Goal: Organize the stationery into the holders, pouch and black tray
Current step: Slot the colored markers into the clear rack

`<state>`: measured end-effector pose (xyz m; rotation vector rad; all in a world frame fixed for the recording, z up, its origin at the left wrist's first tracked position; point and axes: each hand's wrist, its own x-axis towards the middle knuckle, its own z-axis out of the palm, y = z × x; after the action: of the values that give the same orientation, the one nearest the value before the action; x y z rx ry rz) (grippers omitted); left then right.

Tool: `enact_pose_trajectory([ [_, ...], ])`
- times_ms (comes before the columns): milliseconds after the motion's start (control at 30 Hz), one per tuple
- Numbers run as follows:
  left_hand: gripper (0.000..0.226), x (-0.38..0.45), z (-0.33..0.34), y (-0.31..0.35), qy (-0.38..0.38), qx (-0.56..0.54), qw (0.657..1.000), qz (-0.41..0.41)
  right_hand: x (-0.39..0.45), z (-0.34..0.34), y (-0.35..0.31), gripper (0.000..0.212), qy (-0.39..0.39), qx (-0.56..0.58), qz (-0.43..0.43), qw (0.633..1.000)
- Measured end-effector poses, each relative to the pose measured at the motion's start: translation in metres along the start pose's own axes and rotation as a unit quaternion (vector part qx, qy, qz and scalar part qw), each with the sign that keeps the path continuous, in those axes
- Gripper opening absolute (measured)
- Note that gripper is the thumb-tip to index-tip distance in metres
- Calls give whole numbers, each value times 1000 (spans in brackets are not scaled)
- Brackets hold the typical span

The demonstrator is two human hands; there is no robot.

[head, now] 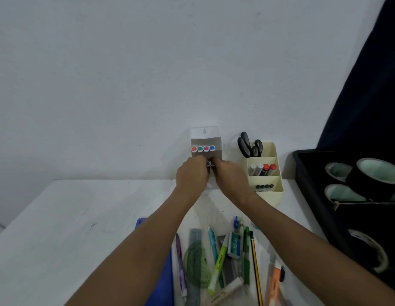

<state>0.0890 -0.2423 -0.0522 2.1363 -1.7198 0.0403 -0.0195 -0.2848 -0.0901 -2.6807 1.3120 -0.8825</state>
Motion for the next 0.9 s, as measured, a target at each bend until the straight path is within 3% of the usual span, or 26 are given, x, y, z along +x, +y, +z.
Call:
enact_pose_trajectory([
  [133, 28, -15, -6, -1, -38, -13, 999, 34, -5, -14, -4, 44, -42, 67, -3, 997],
  [233, 54, -44, -9, -2, -58, -54, 996, 48, -23, -31, -7, 56, -34, 120, -14, 992],
  [300, 62, -68, -12, -4, -87, -70, 993, 46, -39, -44, -7, 51, -41, 138, -17, 989],
  [367, 56, -88, -12, -12, -137, -64, 988, 34, -56, -57, -8, 41, -75, 148, 4, 986],
  [633, 25, -135, -20, -49, -240, -76, 968, -13, -113, -83, -21, 11, -302, 146, -34, 941],
  [900, 31, -175, -14, -33, -330, -149, 932, -4, -150, -76, -38, 26, -457, 92, -58, 883],
])
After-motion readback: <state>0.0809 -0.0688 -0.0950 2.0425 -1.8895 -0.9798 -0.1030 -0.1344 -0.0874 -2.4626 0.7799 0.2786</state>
